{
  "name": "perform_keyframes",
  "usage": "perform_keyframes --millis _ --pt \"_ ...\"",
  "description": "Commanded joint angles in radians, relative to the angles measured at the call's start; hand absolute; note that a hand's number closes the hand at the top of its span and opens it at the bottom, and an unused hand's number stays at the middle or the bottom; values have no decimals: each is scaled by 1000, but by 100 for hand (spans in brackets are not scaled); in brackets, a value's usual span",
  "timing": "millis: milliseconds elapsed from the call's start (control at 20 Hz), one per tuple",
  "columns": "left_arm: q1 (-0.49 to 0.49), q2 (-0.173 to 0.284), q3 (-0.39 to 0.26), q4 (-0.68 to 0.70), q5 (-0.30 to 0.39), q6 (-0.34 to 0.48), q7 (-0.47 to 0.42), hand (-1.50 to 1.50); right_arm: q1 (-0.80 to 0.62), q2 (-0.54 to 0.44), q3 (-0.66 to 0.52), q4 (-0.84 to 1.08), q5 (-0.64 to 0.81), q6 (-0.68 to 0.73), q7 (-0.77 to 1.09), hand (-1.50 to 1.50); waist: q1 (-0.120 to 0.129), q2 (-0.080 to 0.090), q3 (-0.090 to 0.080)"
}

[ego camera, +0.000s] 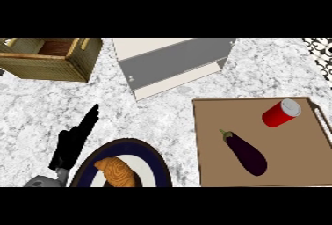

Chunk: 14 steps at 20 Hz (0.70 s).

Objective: Pick the can from the tray and place it in the tiered shelf

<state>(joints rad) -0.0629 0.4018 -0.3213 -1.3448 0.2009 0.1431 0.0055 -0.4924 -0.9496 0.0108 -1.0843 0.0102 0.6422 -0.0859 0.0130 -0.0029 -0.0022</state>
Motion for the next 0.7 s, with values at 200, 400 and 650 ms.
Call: perform_keyframes --millis 200,400,650 --pt "-3 -8 12 7 -4 -4 2 0 -56 26 210 -244 333 -182 277 -150 -2 0 0" --pt "17 -14 13 -22 -27 -14 9 0 -82 166 249 -296 365 -154 430 -150 -4 1 2" --pt "9 -34 59 51 -35 -46 -37 0 17 194 235 -378 359 -59 499 -150 -15 2 2"
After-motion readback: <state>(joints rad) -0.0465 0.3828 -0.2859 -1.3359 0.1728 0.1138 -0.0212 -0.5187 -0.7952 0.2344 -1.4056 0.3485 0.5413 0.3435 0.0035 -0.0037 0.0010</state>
